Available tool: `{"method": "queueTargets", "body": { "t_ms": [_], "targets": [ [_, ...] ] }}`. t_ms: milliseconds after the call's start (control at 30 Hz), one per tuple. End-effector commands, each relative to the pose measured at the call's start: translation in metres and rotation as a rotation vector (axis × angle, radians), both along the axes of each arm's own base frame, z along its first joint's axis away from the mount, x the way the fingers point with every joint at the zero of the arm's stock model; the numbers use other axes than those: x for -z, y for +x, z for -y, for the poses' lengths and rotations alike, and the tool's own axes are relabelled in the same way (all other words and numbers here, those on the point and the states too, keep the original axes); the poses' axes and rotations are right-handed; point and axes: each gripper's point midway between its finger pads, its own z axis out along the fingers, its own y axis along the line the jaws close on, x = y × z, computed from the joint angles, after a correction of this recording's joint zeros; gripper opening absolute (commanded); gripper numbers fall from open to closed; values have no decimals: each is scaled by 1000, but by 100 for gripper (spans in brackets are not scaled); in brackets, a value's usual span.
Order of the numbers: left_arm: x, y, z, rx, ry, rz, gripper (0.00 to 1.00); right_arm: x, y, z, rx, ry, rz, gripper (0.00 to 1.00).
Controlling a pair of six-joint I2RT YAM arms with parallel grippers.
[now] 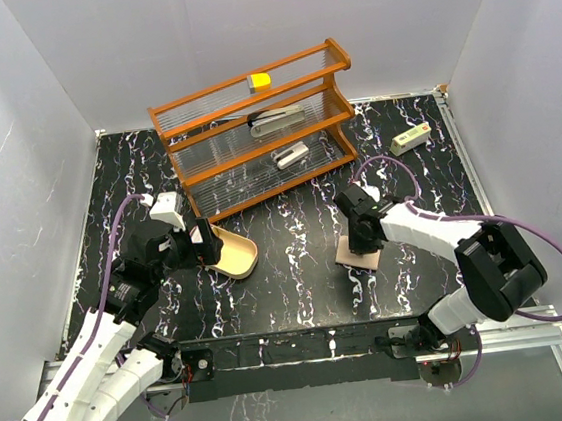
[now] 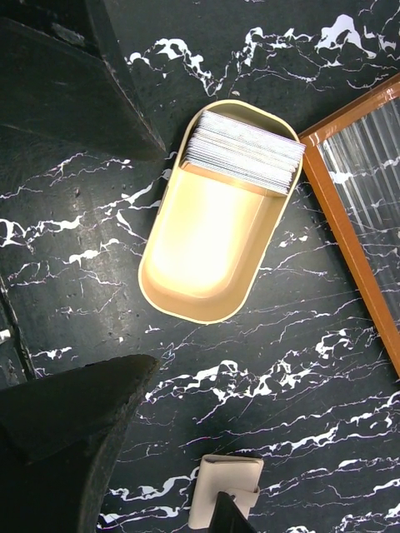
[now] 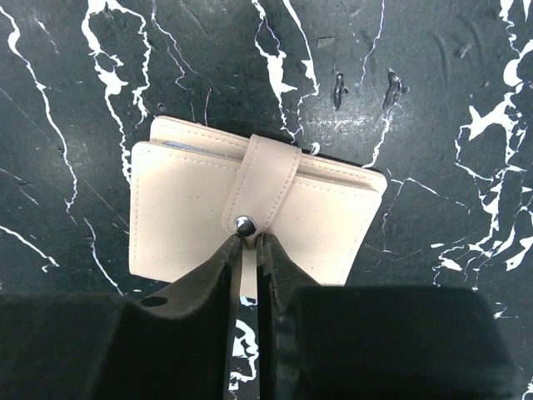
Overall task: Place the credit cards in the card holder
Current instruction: Move the card holder to the center of the board, then open the card holder at the center of the board.
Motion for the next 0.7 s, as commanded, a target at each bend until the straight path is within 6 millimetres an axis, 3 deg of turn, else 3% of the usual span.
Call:
{"method": "queueTargets", "body": {
  "t_ms": [0,233,500,567,667],
  "targets": [
    [-8,1,2,13,-14,24,98,-29,18,-15,33,79,102,18],
    [-9,0,2,11,-18,27,98,-32,24,-10,84,63,137,33],
    [-10,0,3,16,-23,28,98,-10,21,-5,98,25,104,34],
    [-9,-1,3,18,-23,26,98,-1,17,0,99,4,90,31],
    [-9,0,4,24,-25,23,98,8,13,4,102,-19,71,16]
  ]
}}
